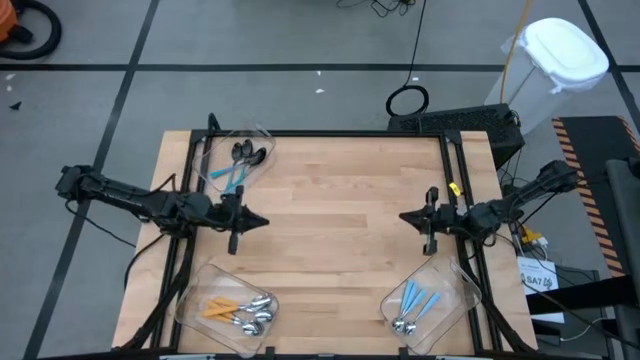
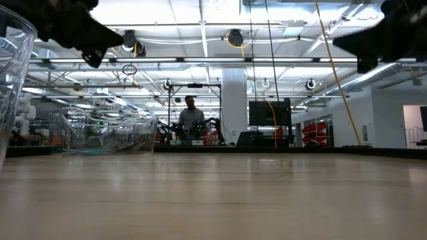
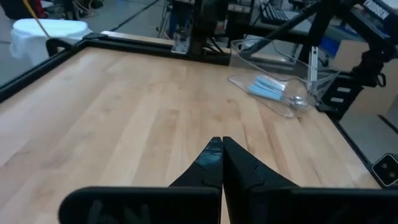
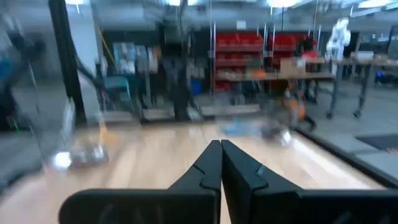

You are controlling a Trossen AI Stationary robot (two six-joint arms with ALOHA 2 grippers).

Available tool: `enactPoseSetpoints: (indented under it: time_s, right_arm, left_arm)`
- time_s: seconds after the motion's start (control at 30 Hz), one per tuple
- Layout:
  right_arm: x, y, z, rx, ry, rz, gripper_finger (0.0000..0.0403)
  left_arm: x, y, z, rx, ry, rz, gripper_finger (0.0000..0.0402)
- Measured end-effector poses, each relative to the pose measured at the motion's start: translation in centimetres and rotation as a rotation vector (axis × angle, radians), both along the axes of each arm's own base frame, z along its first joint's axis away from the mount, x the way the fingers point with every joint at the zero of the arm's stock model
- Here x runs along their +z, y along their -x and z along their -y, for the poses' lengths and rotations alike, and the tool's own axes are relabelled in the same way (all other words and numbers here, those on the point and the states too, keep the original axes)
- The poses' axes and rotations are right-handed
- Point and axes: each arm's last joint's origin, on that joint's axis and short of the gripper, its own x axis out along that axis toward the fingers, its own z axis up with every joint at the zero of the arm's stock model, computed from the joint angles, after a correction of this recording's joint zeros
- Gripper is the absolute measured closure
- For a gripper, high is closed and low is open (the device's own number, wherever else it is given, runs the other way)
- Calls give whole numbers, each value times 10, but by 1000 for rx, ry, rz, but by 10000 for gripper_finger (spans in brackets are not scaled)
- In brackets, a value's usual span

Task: Sort silverware by color (type)
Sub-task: Return to Home Position

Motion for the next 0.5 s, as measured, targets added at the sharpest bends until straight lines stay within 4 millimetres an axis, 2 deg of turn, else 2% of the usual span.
enactPoseSetpoints:
  time_s: [0.5]
  right_arm:
    - [-4,0,0,1,-17,-30,403]
  left_arm:
    - [-13,29,11,3,1,52,402]
